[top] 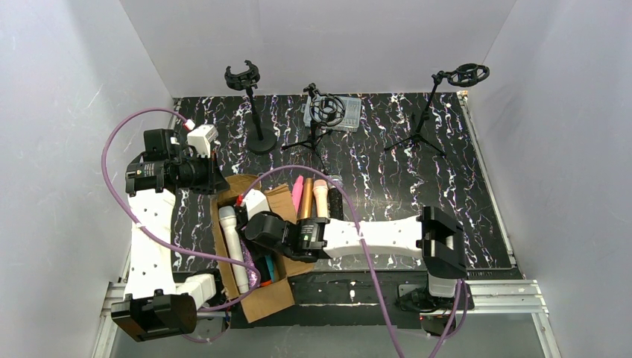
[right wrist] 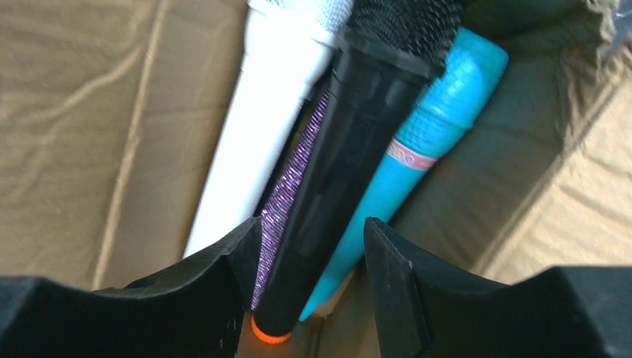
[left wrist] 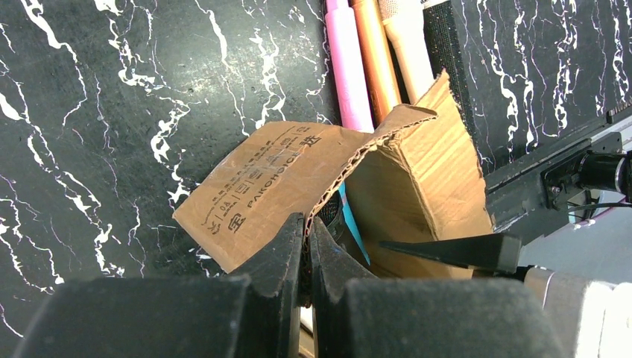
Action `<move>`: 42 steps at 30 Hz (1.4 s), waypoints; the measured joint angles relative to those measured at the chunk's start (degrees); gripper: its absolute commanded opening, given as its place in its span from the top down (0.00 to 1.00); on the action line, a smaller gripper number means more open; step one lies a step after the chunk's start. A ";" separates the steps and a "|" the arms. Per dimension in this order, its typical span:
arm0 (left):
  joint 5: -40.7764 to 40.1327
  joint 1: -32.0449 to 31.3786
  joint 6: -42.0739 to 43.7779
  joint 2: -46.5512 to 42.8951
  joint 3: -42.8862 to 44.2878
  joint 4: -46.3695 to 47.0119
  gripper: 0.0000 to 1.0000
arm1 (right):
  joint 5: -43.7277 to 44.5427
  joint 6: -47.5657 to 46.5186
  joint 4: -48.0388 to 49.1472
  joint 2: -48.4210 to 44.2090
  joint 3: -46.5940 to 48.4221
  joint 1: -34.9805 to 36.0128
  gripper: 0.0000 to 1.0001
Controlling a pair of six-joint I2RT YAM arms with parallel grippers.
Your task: Attach the microphones to the stand
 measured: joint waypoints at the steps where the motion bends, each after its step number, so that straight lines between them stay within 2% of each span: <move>1: 0.00 0.00 0.00 0.00 0.00 0.02 1.00 | 0.20 -0.22 -0.02 0.74 1.09 0.00 0.39; 11: -1.11 0.07 0.28 -0.13 0.00 -0.68 1.00 | 1.90 -2.47 -1.53 8.90 8.31 -0.22 0.41; 23: -1.03 0.04 0.46 -0.37 0.02 -0.90 1.00 | 3.37 -2.82 -4.39 12.48 10.58 -0.48 0.47; 24: -1.03 0.04 0.48 -0.37 0.02 -0.90 1.00 | 3.45 -2.80 -4.87 12.70 10.99 -0.48 0.49; 29: -1.31 0.04 0.85 -0.42 0.07 -1.29 1.00 | 3.30 -2.67 -6.01 13.00 12.02 -0.48 0.73; 34: -1.40 0.04 1.60 -0.48 0.11 -1.29 1.00 | 3.13 -2.80 -6.97 12.57 12.37 -0.50 0.90; 38: -1.51 0.07 2.19 -0.76 0.11 -0.92 1.00 | 3.13 -2.80 -9.05 8.96 12.00 -0.57 0.99; 42: -1.49 0.04 2.38 -0.85 0.09 -0.42 1.00 | 3.56 -2.86 -9.73 1.18 9.57 -0.57 0.99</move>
